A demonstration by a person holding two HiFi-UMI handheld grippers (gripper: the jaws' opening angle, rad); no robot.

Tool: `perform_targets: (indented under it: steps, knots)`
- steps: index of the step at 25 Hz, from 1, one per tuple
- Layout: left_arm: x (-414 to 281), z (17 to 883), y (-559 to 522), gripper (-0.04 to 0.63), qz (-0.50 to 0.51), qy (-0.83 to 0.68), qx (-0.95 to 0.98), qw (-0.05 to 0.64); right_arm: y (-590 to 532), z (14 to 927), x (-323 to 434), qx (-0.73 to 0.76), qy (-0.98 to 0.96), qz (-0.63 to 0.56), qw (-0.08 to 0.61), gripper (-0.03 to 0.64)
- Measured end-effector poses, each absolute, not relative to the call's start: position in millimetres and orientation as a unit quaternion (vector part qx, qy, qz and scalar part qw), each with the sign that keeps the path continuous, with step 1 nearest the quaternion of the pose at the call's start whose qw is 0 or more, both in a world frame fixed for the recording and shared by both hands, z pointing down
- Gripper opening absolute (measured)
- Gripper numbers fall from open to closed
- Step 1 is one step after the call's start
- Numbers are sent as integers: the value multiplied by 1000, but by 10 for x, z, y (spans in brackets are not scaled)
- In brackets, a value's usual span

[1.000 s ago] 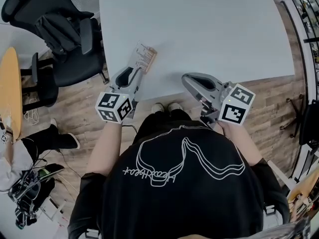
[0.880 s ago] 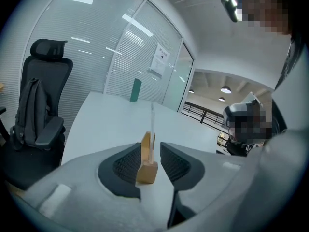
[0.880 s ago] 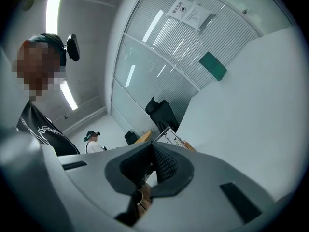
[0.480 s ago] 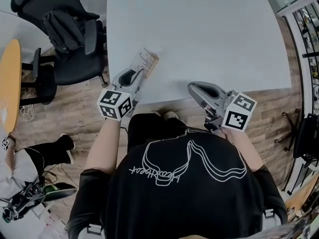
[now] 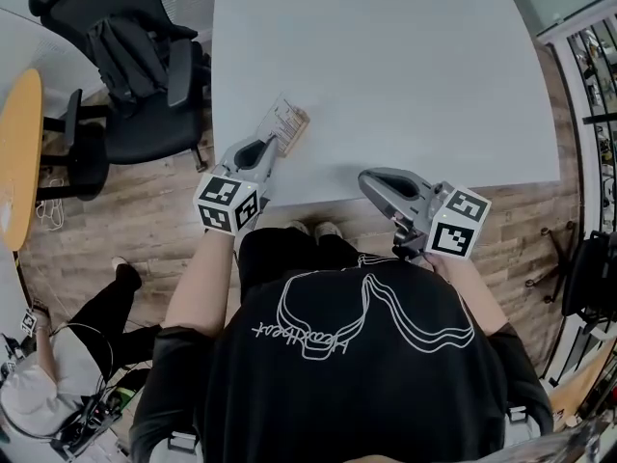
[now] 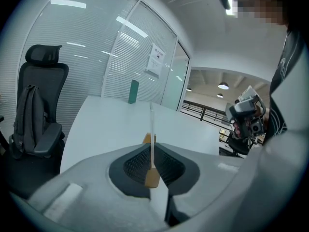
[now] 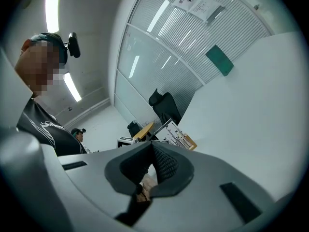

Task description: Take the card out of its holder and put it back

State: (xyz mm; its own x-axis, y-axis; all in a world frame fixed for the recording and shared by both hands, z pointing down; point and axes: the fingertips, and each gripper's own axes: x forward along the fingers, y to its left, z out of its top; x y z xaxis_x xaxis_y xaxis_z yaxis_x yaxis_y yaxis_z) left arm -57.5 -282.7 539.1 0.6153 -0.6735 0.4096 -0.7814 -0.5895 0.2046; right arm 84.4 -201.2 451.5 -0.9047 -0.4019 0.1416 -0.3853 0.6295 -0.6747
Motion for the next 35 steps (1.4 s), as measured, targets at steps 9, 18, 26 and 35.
perform_targets:
  steps: [9, 18, 26, 35]
  knots:
    - [-618, 5404, -2859, 25, 151, -414, 880, 179, -2009, 4537, 862, -218, 899, -379, 19, 9]
    - [-662, 5362, -2858, 25, 142, -426, 874, 184, -2015, 4450, 829, -208, 906, -369, 17, 9]
    - [-702, 5149, -2877, 25, 128, -442, 870, 178, -2053, 4310, 838, -198, 912, -358, 21, 9]
    - [-775, 4818, -2830, 25, 102, -465, 864, 163, -2072, 4210, 887, -202, 916, -346, 14, 9]
